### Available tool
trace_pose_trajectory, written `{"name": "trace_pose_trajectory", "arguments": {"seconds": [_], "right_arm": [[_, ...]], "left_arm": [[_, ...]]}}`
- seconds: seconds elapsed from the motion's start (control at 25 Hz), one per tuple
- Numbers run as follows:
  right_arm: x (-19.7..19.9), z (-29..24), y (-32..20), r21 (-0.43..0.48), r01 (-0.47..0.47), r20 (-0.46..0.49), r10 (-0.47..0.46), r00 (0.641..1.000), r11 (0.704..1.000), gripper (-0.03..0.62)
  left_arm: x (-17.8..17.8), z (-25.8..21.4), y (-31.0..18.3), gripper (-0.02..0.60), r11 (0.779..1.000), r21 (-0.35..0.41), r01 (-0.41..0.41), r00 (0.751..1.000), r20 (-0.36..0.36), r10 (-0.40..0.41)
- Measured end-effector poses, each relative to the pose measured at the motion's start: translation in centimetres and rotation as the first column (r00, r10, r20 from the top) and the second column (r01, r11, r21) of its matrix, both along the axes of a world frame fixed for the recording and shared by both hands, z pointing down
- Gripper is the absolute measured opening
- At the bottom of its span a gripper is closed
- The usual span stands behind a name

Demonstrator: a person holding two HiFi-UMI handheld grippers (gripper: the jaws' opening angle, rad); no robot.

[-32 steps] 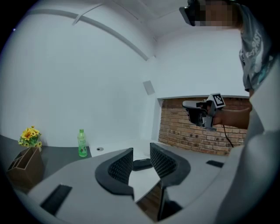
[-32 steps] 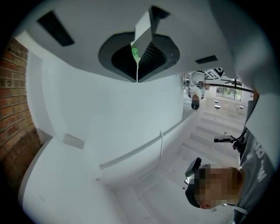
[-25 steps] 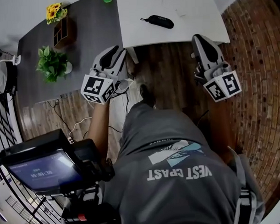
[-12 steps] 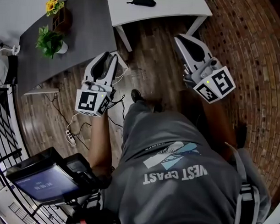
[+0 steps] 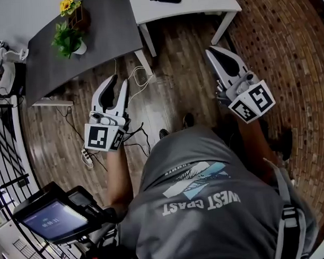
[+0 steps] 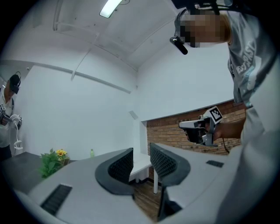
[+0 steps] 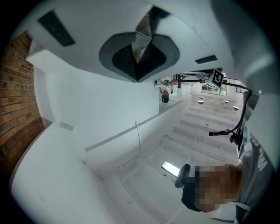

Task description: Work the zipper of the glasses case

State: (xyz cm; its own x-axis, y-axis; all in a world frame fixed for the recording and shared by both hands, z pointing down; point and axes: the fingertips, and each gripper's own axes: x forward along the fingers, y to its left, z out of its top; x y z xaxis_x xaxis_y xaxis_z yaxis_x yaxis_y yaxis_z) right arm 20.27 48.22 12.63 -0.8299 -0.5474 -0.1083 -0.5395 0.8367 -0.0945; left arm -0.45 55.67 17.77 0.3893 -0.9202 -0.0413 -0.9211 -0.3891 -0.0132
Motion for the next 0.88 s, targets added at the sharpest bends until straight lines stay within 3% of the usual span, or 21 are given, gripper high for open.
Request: {"name": "trace_pose_trajectory", "arguments": {"seconds": [0.2, 0.44, 0.88], "right_arm": [[-0.2, 1.5, 3.6, -0.040, -0.062, -0.055, 0.060, 0.997, 0.997, -0.005], [-1.4, 0.8, 6.9, -0.019, -0.095, -0.070, 0.093, 0.993, 0.995, -0.005], [-0.3, -1.3, 6.9, 0.007, -0.099, -0.067, 0.099, 0.993, 0.995, -0.005]], "left_arm": [[0.0, 1.0, 3.6, 0.106, 0.999, -0.012, -0.049, 0.999, 0.010, 0.049], [-0.8, -0.1, 5.8, 0.106, 0.995, 0.016, -0.094, 0.995, 0.030, 0.094], [0.3, -2.0, 5.7, 0.106, 0.994, 0.053, -0.096, 0.995, 0.036, 0.095]]}}
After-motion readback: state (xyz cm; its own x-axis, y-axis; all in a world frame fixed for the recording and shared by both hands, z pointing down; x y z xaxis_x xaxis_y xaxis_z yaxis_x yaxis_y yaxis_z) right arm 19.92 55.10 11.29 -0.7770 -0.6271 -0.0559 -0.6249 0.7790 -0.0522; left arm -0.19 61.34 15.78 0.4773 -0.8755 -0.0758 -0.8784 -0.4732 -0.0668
